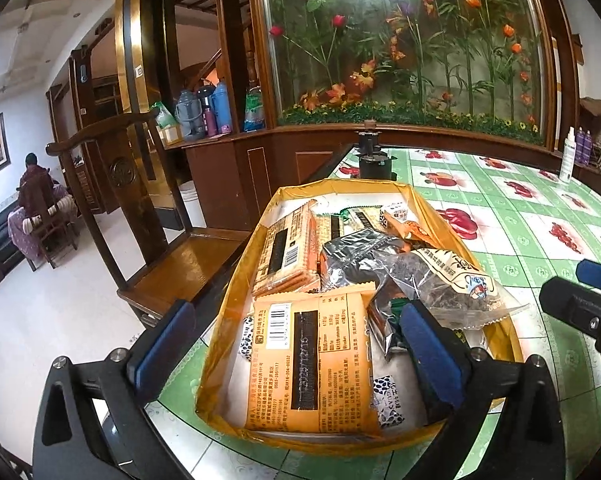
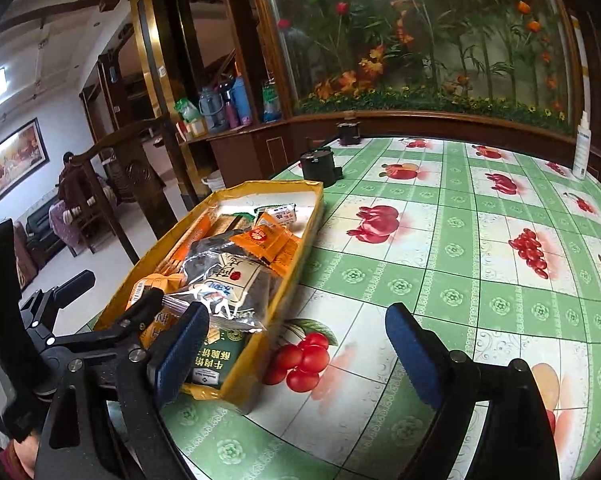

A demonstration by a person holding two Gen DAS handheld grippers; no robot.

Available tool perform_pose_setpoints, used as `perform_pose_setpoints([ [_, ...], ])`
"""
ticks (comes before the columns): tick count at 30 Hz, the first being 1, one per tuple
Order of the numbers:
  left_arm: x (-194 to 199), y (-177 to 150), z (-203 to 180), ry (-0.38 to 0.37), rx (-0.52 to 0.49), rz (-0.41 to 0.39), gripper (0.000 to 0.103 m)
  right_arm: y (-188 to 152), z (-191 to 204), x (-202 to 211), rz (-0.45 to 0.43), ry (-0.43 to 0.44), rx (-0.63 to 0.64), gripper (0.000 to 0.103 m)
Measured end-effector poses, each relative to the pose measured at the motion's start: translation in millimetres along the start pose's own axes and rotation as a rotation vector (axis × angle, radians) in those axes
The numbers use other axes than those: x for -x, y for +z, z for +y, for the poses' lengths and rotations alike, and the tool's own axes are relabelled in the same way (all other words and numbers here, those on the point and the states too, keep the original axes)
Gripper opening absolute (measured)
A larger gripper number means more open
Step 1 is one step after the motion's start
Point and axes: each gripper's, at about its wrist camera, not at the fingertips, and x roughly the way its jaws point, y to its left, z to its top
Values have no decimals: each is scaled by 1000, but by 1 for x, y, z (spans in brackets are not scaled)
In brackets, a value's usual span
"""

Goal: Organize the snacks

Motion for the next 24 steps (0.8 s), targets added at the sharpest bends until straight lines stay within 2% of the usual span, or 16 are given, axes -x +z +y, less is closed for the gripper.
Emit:
perform_pose_setpoints([
  [10,-3,-3,11,-8,68,25,103,-1,2,3,-3,10,21,93],
  [14,-2,-3,7,1,49,14,103,-1,1,3,-1,12,22,93],
  [24,-4,-4,2,18,-2,41,103,-1,3,2,4,0,35,93],
])
